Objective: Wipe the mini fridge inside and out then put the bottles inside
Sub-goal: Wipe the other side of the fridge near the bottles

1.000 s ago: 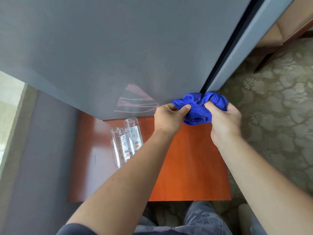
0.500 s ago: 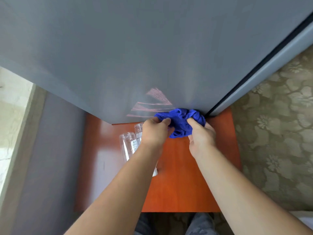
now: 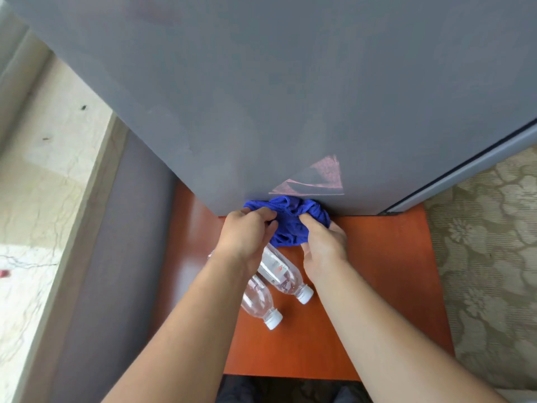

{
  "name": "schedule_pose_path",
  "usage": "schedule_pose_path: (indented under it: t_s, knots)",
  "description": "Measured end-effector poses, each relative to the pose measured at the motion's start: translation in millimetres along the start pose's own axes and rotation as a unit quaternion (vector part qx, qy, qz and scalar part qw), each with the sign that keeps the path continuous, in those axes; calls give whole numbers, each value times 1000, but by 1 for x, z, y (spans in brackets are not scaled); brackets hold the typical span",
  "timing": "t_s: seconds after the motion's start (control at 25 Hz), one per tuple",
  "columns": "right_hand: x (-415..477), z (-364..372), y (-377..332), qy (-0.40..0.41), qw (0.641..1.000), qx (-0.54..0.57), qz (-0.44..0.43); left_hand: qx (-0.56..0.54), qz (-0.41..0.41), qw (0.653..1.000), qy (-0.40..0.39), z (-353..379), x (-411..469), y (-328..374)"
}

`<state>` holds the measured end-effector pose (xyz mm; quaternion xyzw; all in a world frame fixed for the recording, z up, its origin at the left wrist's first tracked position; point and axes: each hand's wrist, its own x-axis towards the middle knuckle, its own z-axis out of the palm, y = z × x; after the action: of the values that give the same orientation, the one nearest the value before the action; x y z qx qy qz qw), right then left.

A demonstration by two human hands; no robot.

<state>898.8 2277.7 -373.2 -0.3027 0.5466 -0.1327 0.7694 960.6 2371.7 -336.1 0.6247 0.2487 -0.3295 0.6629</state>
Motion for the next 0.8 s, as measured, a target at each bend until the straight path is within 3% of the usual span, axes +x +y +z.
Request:
schedule_pose_path:
  t_s: [0.24,0.4,0.6,0.8]
  knots:
    - [-34,45,20,-57,998,-4,24,44,75,996,27,-62,1,19]
    - [-75,73,13,-98,995,-3,18,83,192,976,59,-86,-25,44]
    - [-146,98,-33,-145,989,1,-3,95,337,933,87,-85,-90,104]
    - [-224,106,-99,-245,968,35,-50,30,435,896,82,-63,-154,157]
